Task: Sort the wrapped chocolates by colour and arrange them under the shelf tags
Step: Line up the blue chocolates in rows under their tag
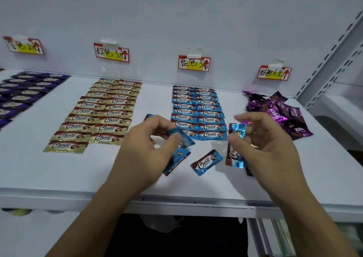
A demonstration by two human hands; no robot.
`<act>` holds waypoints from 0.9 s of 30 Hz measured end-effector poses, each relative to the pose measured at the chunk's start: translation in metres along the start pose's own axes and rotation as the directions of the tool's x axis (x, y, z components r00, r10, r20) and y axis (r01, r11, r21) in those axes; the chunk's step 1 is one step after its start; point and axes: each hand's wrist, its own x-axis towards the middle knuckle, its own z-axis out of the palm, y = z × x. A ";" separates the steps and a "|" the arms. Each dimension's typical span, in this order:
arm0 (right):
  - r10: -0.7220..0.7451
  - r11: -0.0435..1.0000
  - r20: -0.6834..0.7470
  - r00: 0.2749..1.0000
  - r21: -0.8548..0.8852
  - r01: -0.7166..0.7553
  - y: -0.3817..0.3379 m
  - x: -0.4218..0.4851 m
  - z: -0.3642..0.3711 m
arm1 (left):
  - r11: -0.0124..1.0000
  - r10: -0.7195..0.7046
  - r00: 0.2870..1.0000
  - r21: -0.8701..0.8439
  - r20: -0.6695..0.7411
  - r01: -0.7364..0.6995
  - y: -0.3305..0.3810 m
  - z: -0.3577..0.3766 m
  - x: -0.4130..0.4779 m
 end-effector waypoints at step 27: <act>0.099 0.810 0.153 0.983 -0.586 0.009 0.019 0.023 0.007 | 0.897 0.010 0.907 0.398 0.421 -0.195 0.002 0.015 0.032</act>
